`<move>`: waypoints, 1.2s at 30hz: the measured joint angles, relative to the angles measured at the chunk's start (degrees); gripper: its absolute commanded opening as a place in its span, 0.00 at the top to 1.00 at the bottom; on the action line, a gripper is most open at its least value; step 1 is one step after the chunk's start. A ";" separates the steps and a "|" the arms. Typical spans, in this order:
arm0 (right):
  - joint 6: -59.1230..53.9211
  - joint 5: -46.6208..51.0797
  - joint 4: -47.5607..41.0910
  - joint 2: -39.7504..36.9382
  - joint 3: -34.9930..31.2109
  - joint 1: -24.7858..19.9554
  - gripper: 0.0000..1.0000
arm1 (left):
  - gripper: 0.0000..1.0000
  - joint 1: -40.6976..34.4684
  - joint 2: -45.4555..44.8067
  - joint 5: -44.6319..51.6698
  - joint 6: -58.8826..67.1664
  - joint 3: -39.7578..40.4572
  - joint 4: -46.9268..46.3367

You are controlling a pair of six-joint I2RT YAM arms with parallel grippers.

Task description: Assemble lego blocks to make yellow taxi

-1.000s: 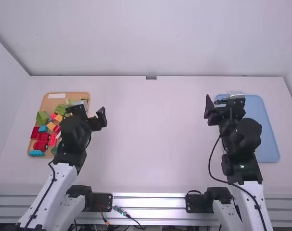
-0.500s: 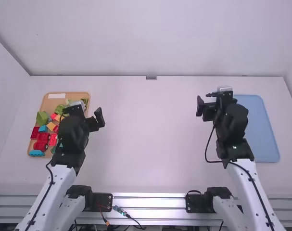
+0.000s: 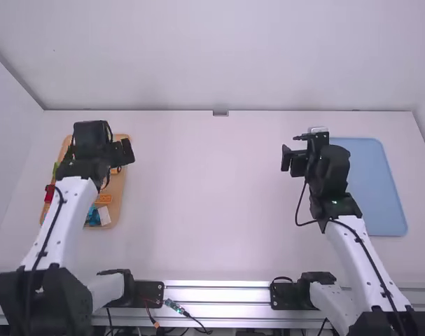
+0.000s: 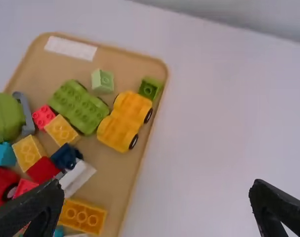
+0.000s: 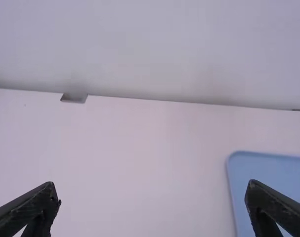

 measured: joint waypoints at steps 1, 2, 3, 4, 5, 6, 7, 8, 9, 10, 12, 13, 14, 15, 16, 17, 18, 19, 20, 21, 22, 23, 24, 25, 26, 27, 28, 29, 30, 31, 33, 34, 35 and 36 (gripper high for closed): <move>-0.04 -0.02 0.00 0.02 0.00 0.00 0.01 | 0.01 0.00 1.70 -0.13 1.46 1.62 -1.70; -0.17 0.00 0.15 0.02 0.00 0.00 0.01 | 0.01 0.02 3.69 -0.13 3.61 3.50 -3.32; -0.07 0.11 0.17 0.02 0.00 0.00 0.01 | 0.01 0.00 4.33 -0.13 4.28 4.09 -3.80; -0.02 0.00 0.37 0.02 0.00 0.00 0.01 | 0.01 0.00 5.68 -0.17 6.10 5.44 -4.74; -0.13 -0.07 0.59 0.02 0.00 0.00 0.01 | 0.01 0.00 6.80 -0.22 7.78 6.60 -5.01; -0.11 0.02 0.70 0.02 0.00 0.00 0.01 | 0.01 0.00 7.67 -0.37 9.11 7.56 -5.01; -0.15 0.00 0.76 0.02 0.00 0.00 0.01 | 0.01 0.00 8.15 -0.44 9.66 8.11 -4.94; -0.07 0.09 0.85 0.02 0.00 0.00 0.01 | 0.01 0.02 8.96 -0.70 10.80 9.01 -4.85; -0.11 0.11 0.90 0.02 0.00 0.00 0.01 | 0.01 0.09 9.84 -0.94 11.65 9.94 -4.90; -0.02 0.02 0.87 0.02 0.00 0.00 0.01 | 0.01 0.72 11.87 -0.98 12.66 12.07 -5.70; -0.07 0.11 0.85 0.02 0.00 0.00 0.01 | 0.01 1.88 14.03 -0.50 14.08 14.12 -6.75; -0.15 0.02 0.87 0.02 0.00 0.00 0.01 | 0.01 3.30 16.35 0.59 15.63 16.26 -8.07; -0.17 0.09 0.85 0.02 0.00 0.00 0.01 | 0.01 4.96 18.88 2.01 17.31 18.36 -9.25; -0.07 -0.02 0.85 0.02 0.00 0.00 0.01 | 0.01 6.78 21.77 3.72 18.97 20.68 -10.86; -0.04 -0.02 0.85 0.04 0.00 0.00 0.01 | 0.01 7.63 23.19 4.50 19.78 21.77 -11.72; -0.13 0.04 0.85 0.04 0.00 0.00 0.01 | 0.01 9.09 25.64 5.77 20.87 23.65 -13.00; -0.09 0.11 0.85 0.04 0.00 0.00 0.01 | 0.01 10.73 28.63 7.15 22.18 25.90 -14.53; -0.07 -0.02 0.83 0.04 0.00 0.00 0.01 | 0.01 11.74 30.60 8.17 23.26 27.34 -15.56; -0.04 0.02 0.85 0.02 0.00 0.00 0.01 | 0.01 12.57 32.35 9.11 24.37 28.55 -16.55; -0.04 0.09 0.85 0.02 0.00 0.00 0.01 | 0.01 13.40 33.97 10.03 25.53 29.66 -17.73; -0.07 0.11 0.83 0.02 0.00 0.00 0.01 | 0.01 14.10 35.45 10.99 26.71 30.67 -18.93; -0.04 0.13 0.85 0.02 0.00 0.00 0.01 | 0.01 14.67 36.72 11.78 27.65 31.34 -19.74; -0.02 -0.04 0.87 0.02 0.00 0.00 0.01 | 0.01 14.99 37.59 12.28 28.55 31.67 -20.26; -0.02 -0.04 1.01 0.02 0.00 0.00 0.01 | 0.01 15.28 38.95 13.09 29.73 32.11 -21.00; -0.04 0.09 1.14 0.02 0.00 0.00 0.01 | 0.02 15.28 39.63 13.51 30.42 32.13 -21.09; 0.04 0.11 1.40 0.02 0.00 0.00 0.01 | 0.12 15.13 40.48 14.05 31.50 32.13 -21.18; -0.11 -0.02 1.42 0.02 0.00 0.00 0.01 | 0.14 15.08 40.63 14.12 31.78 32.11 -21.18; 0.00 0.09 1.53 0.02 0.00 0.00 0.01 | 0.14 14.95 41.03 14.36 32.68 31.98 -20.85; -0.11 0.00 1.51 0.04 0.00 0.00 0.01 | 0.15 14.80 41.07 14.62 33.24 31.69 -20.41; -0.13 -0.04 1.51 0.02 0.00 0.00 0.01 | 0.23 14.64 41.07 14.91 33.48 31.39 -19.69; -0.04 -0.04 1.49 0.02 0.00 0.00 0.01 | 0.26 14.62 41.07 15.19 33.97 30.82 -18.10; -0.09 -0.04 1.44 0.04 0.00 0.00 0.01 | 0.24 14.64 41.07 15.26 34.12 30.49 -17.57; 0.04 -0.02 1.40 0.02 0.00 0.00 0.01 | 0.24 14.64 41.07 15.39 34.40 29.73 -16.72; -0.09 0.07 1.38 0.04 0.00 0.00 0.01 | 0.24 14.62 41.07 15.37 34.56 29.00 -16.22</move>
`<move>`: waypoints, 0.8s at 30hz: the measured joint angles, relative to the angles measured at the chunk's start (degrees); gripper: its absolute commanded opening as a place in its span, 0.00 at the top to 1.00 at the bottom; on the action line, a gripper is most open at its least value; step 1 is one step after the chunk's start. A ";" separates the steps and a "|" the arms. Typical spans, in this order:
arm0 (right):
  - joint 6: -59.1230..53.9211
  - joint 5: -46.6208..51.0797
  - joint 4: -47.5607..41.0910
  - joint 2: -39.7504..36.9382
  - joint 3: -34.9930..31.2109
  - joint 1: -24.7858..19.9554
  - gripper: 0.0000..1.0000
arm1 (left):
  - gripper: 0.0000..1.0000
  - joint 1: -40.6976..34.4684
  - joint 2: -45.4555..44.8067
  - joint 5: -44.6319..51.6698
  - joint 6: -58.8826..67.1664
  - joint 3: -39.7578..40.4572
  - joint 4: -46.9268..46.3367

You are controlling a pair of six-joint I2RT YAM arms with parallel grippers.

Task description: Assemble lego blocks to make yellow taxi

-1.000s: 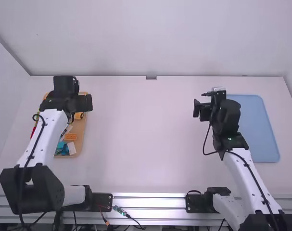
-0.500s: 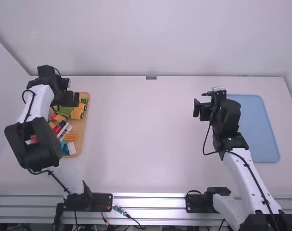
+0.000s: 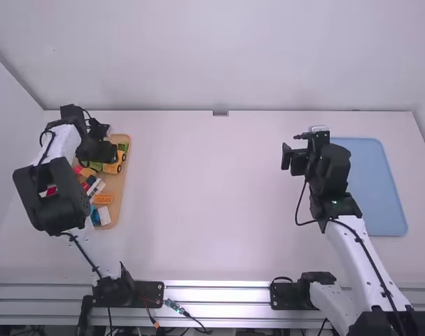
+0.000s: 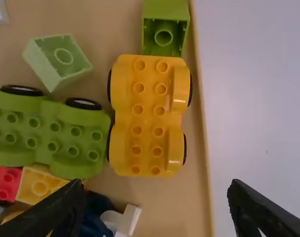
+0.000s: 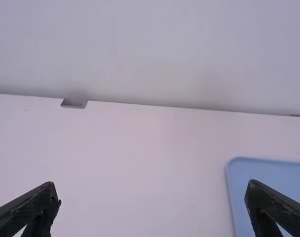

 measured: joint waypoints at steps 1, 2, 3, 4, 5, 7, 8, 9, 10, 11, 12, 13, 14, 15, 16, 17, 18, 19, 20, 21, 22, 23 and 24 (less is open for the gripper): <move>-0.02 0.02 0.00 -0.02 0.00 0.00 0.01 | 0.26 0.02 0.00 0.02 0.04 -0.48 0.46; 0.09 -0.09 0.00 -0.02 0.00 0.00 0.01 | 0.26 0.02 0.00 0.02 0.24 -1.42 1.44; 0.07 -0.04 -0.02 -0.02 0.00 0.00 0.01 | 0.21 0.00 0.00 0.02 0.46 -2.82 3.13; 0.09 -0.04 -0.07 0.00 0.00 0.00 0.01 | 0.18 0.02 0.00 0.07 0.42 -3.91 4.70; -0.02 -0.09 -0.09 -0.02 0.00 0.00 0.01 | 0.17 0.00 0.00 0.07 0.52 -4.96 6.12; -0.07 -0.09 -0.17 -0.02 0.00 0.00 0.01 | 0.17 0.00 0.00 0.07 0.66 -6.01 7.65; 0.09 -0.07 -0.17 -0.02 0.00 0.00 0.01 | 0.17 0.02 0.00 0.04 0.81 -6.75 8.66; 0.09 -0.04 -0.20 -0.02 0.00 0.00 0.01 | 0.22 0.00 0.00 0.04 0.83 -7.39 9.33; -0.07 0.02 -0.22 -0.02 0.00 0.00 0.01 | 0.22 0.02 0.00 0.07 0.87 -7.58 9.60; 0.04 0.00 -0.20 -0.02 0.00 0.00 0.01 | 0.22 0.02 0.00 0.07 1.01 -7.96 10.08; 0.07 -0.09 -0.22 -0.02 0.00 0.00 0.01 | 0.22 0.00 0.00 0.09 1.03 -8.66 10.99; -0.04 -0.07 -0.22 -0.02 0.00 0.00 0.01 | 0.23 0.02 0.00 0.13 1.09 -9.31 12.02; -0.04 -0.09 -0.20 0.00 0.00 0.00 0.01 | 0.24 0.00 0.00 0.24 1.03 -9.64 12.68; 0.11 -0.02 -0.20 -0.02 0.00 0.00 0.01 | 0.24 0.02 0.00 0.28 1.05 -10.01 13.22; 0.13 0.02 -0.22 -0.02 0.00 0.00 0.01 | 0.24 0.02 0.00 0.31 1.07 -10.49 14.01; 0.11 -0.02 -0.22 -0.02 0.00 0.00 0.01 | 0.24 0.02 0.00 0.39 1.07 -10.71 14.34; 0.11 -0.02 -0.20 -0.02 0.00 0.00 0.01 | 0.25 0.00 0.00 0.55 1.05 -10.97 14.78; 0.09 -0.11 -0.22 0.00 0.00 0.00 0.01 | 0.25 0.00 0.00 0.85 1.07 -11.19 15.21; 0.00 -0.02 -0.20 0.00 0.00 0.00 0.01 | 0.25 0.02 0.00 1.03 1.07 -11.41 15.69; 0.04 0.02 -0.24 -0.02 0.00 0.00 0.01 | 0.26 0.02 0.00 1.27 1.05 -11.80 16.55; 0.09 0.04 -0.37 -0.02 0.00 0.00 0.01 | 0.26 0.04 0.00 1.49 1.09 -12.37 17.70; 0.02 -0.04 -0.39 -0.02 0.00 0.00 0.01 | 0.26 0.17 0.00 1.55 1.09 -12.74 18.27; 0.04 -0.09 -0.44 -0.02 0.00 0.00 0.01 | 0.26 0.24 0.00 1.55 1.07 -13.05 18.67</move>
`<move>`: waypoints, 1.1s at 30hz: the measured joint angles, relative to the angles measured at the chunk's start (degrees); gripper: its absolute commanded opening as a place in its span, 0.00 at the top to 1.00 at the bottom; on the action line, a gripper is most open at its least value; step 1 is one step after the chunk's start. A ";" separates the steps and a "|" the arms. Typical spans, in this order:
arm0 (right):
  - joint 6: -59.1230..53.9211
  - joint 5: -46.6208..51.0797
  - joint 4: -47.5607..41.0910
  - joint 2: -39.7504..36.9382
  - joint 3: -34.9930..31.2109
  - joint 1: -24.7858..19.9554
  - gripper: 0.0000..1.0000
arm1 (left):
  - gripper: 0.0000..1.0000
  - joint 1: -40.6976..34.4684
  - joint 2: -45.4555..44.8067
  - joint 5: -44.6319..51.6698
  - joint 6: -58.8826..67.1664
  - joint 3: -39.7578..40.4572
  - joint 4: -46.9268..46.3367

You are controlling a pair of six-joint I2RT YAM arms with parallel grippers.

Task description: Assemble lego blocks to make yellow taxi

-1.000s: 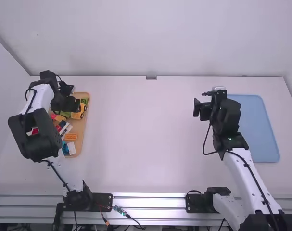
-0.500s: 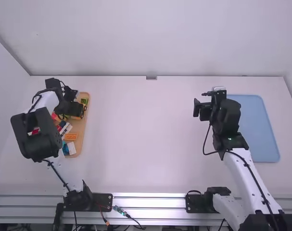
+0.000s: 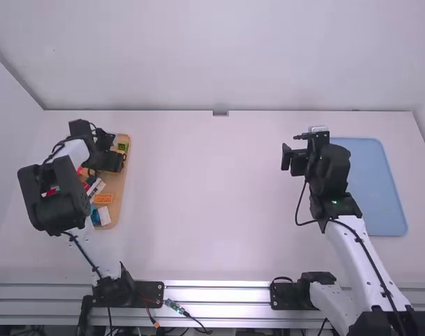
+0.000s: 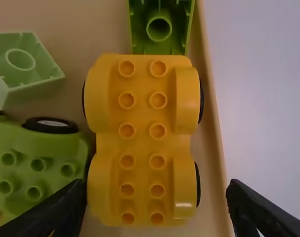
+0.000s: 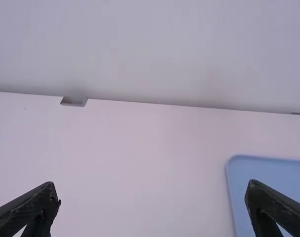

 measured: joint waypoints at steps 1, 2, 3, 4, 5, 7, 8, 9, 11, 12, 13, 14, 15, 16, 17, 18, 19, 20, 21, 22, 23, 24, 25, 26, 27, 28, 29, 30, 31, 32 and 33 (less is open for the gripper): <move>-0.07 0.11 -0.02 0.02 0.00 0.00 0.01 | 0.26 0.00 0.00 -0.04 0.00 -0.31 0.35; -0.02 0.09 0.02 0.00 0.00 0.00 0.01 | 0.26 0.00 0.00 -0.02 0.00 -0.48 0.72; -0.09 -0.02 0.04 0.00 0.00 0.00 0.01 | 0.26 0.00 0.00 -0.02 -0.02 -0.57 0.94; -0.04 0.09 0.04 0.02 0.00 0.00 0.01 | 0.25 -0.02 0.00 -0.02 -0.02 -0.63 1.01; -0.02 -0.02 0.04 0.02 0.00 0.00 0.01 | 0.23 -0.02 0.00 -0.04 0.00 -0.79 1.22; -0.02 0.00 0.04 0.00 0.00 0.00 0.01 | 0.23 -0.02 0.00 -0.02 -0.04 -1.03 1.73; 0.02 0.02 0.00 0.00 0.00 0.00 0.01 | 0.23 0.00 0.00 -0.02 -0.04 -1.05 1.90; 0.00 -0.02 0.00 0.00 0.00 0.00 0.01 | 0.23 0.00 0.00 0.00 -0.02 -1.05 1.99; 0.02 0.11 0.02 0.00 0.00 0.00 0.01 | 0.23 0.13 0.02 0.63 -0.02 -1.05 2.49; 0.00 0.11 -0.02 0.00 0.00 0.00 0.01 | 0.22 0.22 0.04 1.11 -0.04 -1.05 2.49; 0.00 0.02 0.00 0.00 0.00 0.00 0.01 | 0.22 0.22 0.07 1.14 -0.04 -1.05 2.49; -0.02 0.04 0.02 0.00 0.00 0.00 0.01 | 0.22 0.39 0.28 1.51 -0.11 -1.05 2.40; -0.07 0.13 0.04 0.00 0.00 0.00 0.01 | 0.23 0.52 0.57 1.60 -0.24 -1.05 2.40; 0.00 0.15 0.04 0.00 0.00 0.00 0.01 | 0.24 0.70 1.11 1.75 -0.26 -1.05 2.40; -0.07 0.00 0.04 0.00 0.00 0.00 0.01 | 0.24 0.81 1.62 1.73 -0.26 -1.05 2.38; 0.02 0.04 0.04 0.00 0.00 0.00 0.01 | 0.24 0.85 1.92 1.68 -0.28 -1.05 2.43; -0.02 0.00 0.04 0.00 0.00 0.00 0.01 | 0.27 0.90 2.62 1.40 -0.72 -1.05 2.67; -0.04 0.07 0.04 0.00 0.00 0.00 0.01 | 0.30 0.94 2.93 1.42 -0.87 -1.05 2.58; -0.07 0.09 0.02 0.00 0.00 0.00 0.01 | 0.33 1.01 3.19 1.42 -0.87 -1.09 2.45; -0.04 0.13 0.04 0.02 0.00 0.00 0.01 | 0.36 1.01 3.19 1.40 -1.03 -1.09 2.67; 0.04 -0.07 0.04 0.00 0.00 0.00 0.01 | 0.37 1.01 3.19 1.44 -1.09 -1.09 2.78; -0.11 0.00 0.04 0.00 0.00 0.00 0.01 | 0.40 1.01 3.19 1.46 -1.09 -1.09 2.97; 0.07 0.02 -0.02 0.00 0.00 0.00 0.01 | 0.44 1.01 3.19 1.44 -1.11 -1.09 3.04; -0.11 -0.02 -0.09 0.00 0.00 0.00 0.01 | 0.55 1.01 3.19 1.44 -1.29 -1.09 3.10; -0.09 0.09 -0.09 0.00 0.00 0.00 0.01 | 0.58 1.01 3.17 1.46 -1.14 -1.09 3.23; -0.11 0.00 -0.11 0.00 0.00 0.00 0.01 | 0.68 1.01 3.19 1.46 -1.20 -1.09 3.48; -0.11 0.04 -0.11 0.02 0.00 0.00 0.01 | 0.70 0.98 3.17 1.49 -1.33 -1.05 3.74; -0.09 -0.02 -0.07 0.00 0.00 0.00 0.01 | 0.65 0.98 3.17 1.51 -1.16 -0.96 3.80; -0.11 0.00 -0.09 0.00 0.00 0.00 0.01 | 0.64 0.98 3.17 1.53 -1.22 -0.98 3.82; -0.11 0.11 -0.11 0.00 0.00 0.00 0.01 | 0.65 0.98 3.17 1.57 -1.20 -0.96 3.76; 0.04 -0.04 -0.04 0.00 0.00 0.00 0.01 | 0.67 1.01 3.17 1.66 -1.09 -0.96 3.74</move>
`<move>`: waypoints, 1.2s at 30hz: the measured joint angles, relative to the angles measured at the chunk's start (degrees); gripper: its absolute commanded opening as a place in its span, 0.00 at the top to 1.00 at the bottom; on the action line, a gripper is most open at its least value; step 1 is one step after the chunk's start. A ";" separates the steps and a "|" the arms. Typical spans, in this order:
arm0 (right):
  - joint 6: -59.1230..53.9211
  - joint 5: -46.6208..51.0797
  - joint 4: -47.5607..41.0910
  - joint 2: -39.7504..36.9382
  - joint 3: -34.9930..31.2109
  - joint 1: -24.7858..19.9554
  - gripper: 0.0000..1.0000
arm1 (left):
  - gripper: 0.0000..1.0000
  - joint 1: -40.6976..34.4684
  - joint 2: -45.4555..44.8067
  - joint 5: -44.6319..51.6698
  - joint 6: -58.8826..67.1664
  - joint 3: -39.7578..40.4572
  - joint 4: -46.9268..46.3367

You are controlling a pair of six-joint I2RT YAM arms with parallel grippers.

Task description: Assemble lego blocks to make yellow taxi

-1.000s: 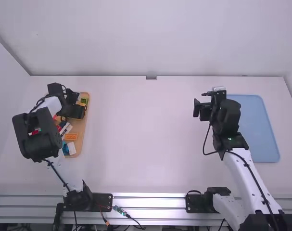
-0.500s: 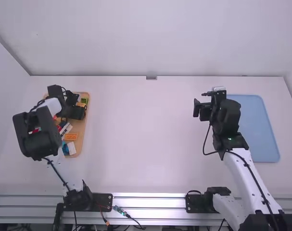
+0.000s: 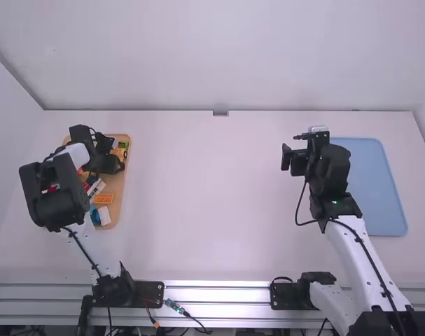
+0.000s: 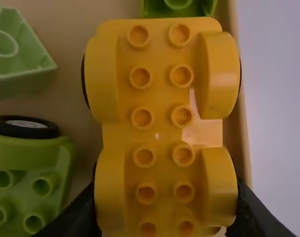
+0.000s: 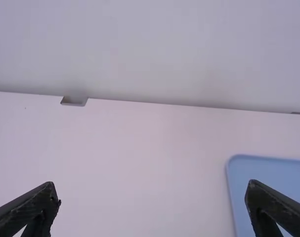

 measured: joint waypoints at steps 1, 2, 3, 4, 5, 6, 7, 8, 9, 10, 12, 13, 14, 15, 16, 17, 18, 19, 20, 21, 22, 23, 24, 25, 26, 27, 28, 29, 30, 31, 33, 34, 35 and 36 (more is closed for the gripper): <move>-0.17 0.13 0.04 0.00 0.00 0.00 0.02 | 0.71 -0.02 0.00 0.02 -0.04 0.02 -0.22; -0.09 0.13 0.15 0.00 0.00 0.00 0.01 | 0.81 -0.02 0.00 0.02 -0.04 0.39 -1.05; -0.04 0.02 0.17 0.00 0.00 0.00 0.01 | 0.81 -0.02 0.00 0.02 -0.02 0.50 -1.40; -0.09 0.02 0.26 0.02 0.00 0.00 0.01 | 0.85 -0.02 0.00 0.04 -0.04 1.03 -2.89; -0.04 0.04 0.33 0.00 0.00 0.00 0.01 | 0.88 -0.04 0.00 -0.02 -0.22 1.79 -4.96; -0.11 0.04 0.35 0.00 0.00 0.00 0.01 | 0.90 -0.04 0.00 -0.02 -0.28 2.36 -6.32; -0.11 0.04 0.35 0.00 0.00 0.00 0.01 | 0.90 -0.02 0.00 -0.02 -0.31 2.64 -6.99; -0.17 0.11 0.31 0.00 0.00 0.00 0.01 | 0.95 0.00 -0.02 0.07 -0.44 3.32 -8.28; -0.13 0.07 0.35 0.02 0.00 0.00 0.01 | 0.96 0.04 -0.15 0.48 -0.50 4.20 -9.60; 0.02 0.07 0.33 0.00 0.00 0.00 0.01 | 0.98 0.04 -0.52 1.22 -0.46 4.44 -9.92; -0.15 0.04 0.33 0.00 0.00 0.00 0.01 | 0.98 -0.11 -1.97 2.86 -0.46 4.44 -10.58; 0.00 0.13 0.35 0.00 0.00 0.00 0.01 | 0.98 -0.39 -3.15 3.37 -0.44 4.33 -10.56; 0.00 0.11 0.33 0.00 0.00 0.00 0.01 | 0.98 -0.81 -4.63 3.45 -0.46 4.00 -10.21; -0.15 0.02 0.33 0.02 0.00 0.00 0.01 | 0.98 -1.51 -6.64 3.10 -0.50 3.28 -9.64; -0.13 0.00 0.33 0.02 0.00 0.00 0.01 | 0.98 -2.14 -8.07 2.67 -0.68 2.62 -9.20; 0.11 0.13 0.33 0.00 0.00 0.00 0.01 | 0.98 -3.34 -10.36 1.81 -0.92 1.29 -8.28; -0.02 0.07 0.33 0.02 0.00 0.00 0.01 | 0.98 -4.37 -11.96 1.29 -1.07 0.17 -7.58; 0.02 0.02 0.33 0.00 0.00 0.00 0.01 | 0.98 -7.04 -15.32 0.35 -1.05 -2.56 -6.05; 0.07 0.02 0.31 0.00 0.00 0.00 0.01 | 0.98 -7.98 -16.26 0.17 -0.90 -3.43 -5.60; 0.20 0.00 0.33 0.02 0.00 0.00 0.01 | 0.98 -10.97 -18.86 -0.20 -0.22 -6.19 -4.11; 0.11 -0.04 0.31 0.00 0.00 0.00 0.01 | 0.98 -13.25 -20.41 -0.28 0.50 -8.09 -3.15; 0.09 -0.02 0.26 0.00 0.00 0.00 0.01 | 0.98 -17.07 -22.38 0.02 1.95 -10.93 -2.10; 0.11 -0.13 0.13 0.00 0.00 0.00 0.01 | 0.98 -20.24 -23.56 0.44 3.23 -13.03 -1.51; 0.09 -0.15 0.04 0.00 0.00 0.00 0.01 | 0.98 -22.05 -24.06 0.76 3.91 -14.10 -1.40; 0.15 -0.04 -0.28 0.02 0.00 0.00 0.01 | 0.98 -26.21 -24.83 1.42 5.57 -16.22 -1.25; 0.22 -0.13 -0.44 0.00 0.00 0.00 0.01 | 0.98 -29.16 -25.03 1.84 6.64 -17.44 -1.38; 0.24 -0.09 -0.61 0.00 0.00 0.00 0.01 | 0.98 -32.94 -25.03 2.03 8.09 -18.71 -1.64; 0.00 -0.11 -0.59 0.02 0.00 0.00 0.01 | 0.98 -33.88 -25.03 2.19 8.50 -18.99 -1.64; 0.09 -0.09 -0.68 0.00 0.00 0.00 0.01 | 0.98 -38.80 -25.03 2.05 10.69 -20.26 -1.99; 0.24 -0.17 -0.68 0.00 0.00 0.00 0.01 | 0.98 -41.42 -25.03 1.51 11.76 -20.74 -2.03; 0.22 -0.15 -0.79 0.00 0.00 0.00 0.01 | 0.98 -47.06 -25.03 -0.59 13.88 -21.35 -2.12; 0.04 -0.04 -0.79 0.00 0.00 0.00 0.01 | 0.98 -49.79 -25.03 -1.60 14.84 -21.46 -2.10; 0.13 -0.17 -0.76 0.02 0.00 0.00 0.01 | 0.98 -51.41 -25.00 -2.27 15.30 -21.46 -2.10; 0.11 -0.17 -0.79 0.00 0.00 0.00 0.01 | 0.98 -53.99 -24.96 -3.23 16.17 -21.46 -1.99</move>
